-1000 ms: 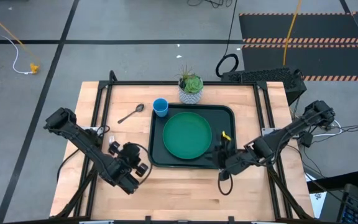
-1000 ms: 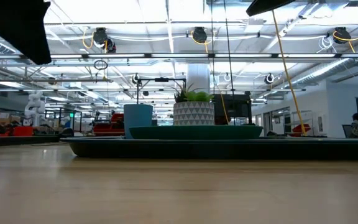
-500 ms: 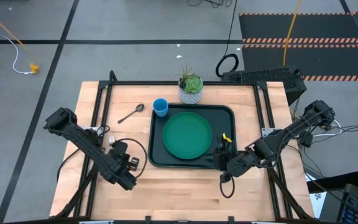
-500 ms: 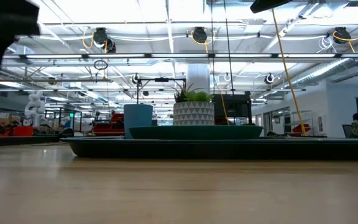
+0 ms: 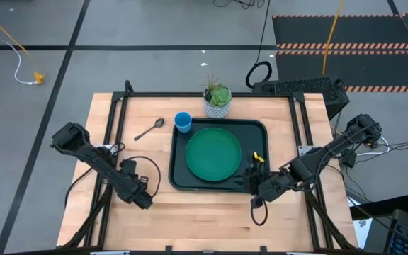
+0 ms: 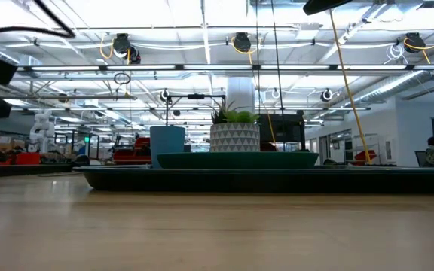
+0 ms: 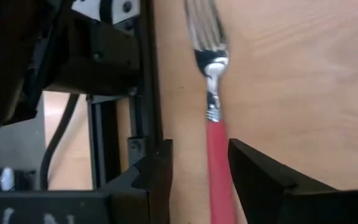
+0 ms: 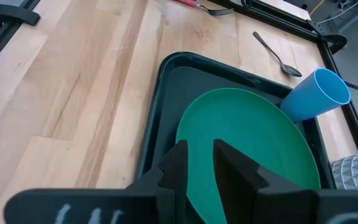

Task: Pick and place plate/cup/fork/spoon on tray
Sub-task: Put the pink fork to the right side of the green plate on the black serving tray

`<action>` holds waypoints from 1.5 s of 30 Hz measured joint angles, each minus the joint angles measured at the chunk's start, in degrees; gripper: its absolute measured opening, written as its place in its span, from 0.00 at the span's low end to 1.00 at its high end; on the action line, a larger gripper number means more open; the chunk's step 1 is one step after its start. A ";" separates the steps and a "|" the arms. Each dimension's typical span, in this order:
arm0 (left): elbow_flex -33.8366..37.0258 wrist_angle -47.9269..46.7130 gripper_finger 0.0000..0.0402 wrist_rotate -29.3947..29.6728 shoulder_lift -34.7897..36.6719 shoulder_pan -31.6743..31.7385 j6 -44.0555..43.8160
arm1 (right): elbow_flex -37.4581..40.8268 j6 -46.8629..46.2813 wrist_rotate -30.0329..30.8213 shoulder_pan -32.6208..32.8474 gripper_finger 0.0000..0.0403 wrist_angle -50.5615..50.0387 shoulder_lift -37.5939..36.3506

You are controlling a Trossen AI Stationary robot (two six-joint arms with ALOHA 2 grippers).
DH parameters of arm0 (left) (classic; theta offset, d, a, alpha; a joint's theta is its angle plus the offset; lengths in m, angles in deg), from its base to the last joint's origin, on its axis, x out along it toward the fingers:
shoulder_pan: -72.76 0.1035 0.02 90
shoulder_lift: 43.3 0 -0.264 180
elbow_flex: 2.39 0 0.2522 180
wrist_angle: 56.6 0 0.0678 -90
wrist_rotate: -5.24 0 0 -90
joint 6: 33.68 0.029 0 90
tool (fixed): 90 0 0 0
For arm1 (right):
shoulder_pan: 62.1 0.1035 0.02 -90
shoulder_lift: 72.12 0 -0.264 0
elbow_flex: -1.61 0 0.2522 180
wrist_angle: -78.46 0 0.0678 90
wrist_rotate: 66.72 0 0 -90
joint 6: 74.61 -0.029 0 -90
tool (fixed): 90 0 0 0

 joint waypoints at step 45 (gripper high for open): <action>11.17 18.08 0.12 2.17 0.07 6.25 10.10 | 0.00 0.04 -0.01 0.00 0.17 -0.02 0.00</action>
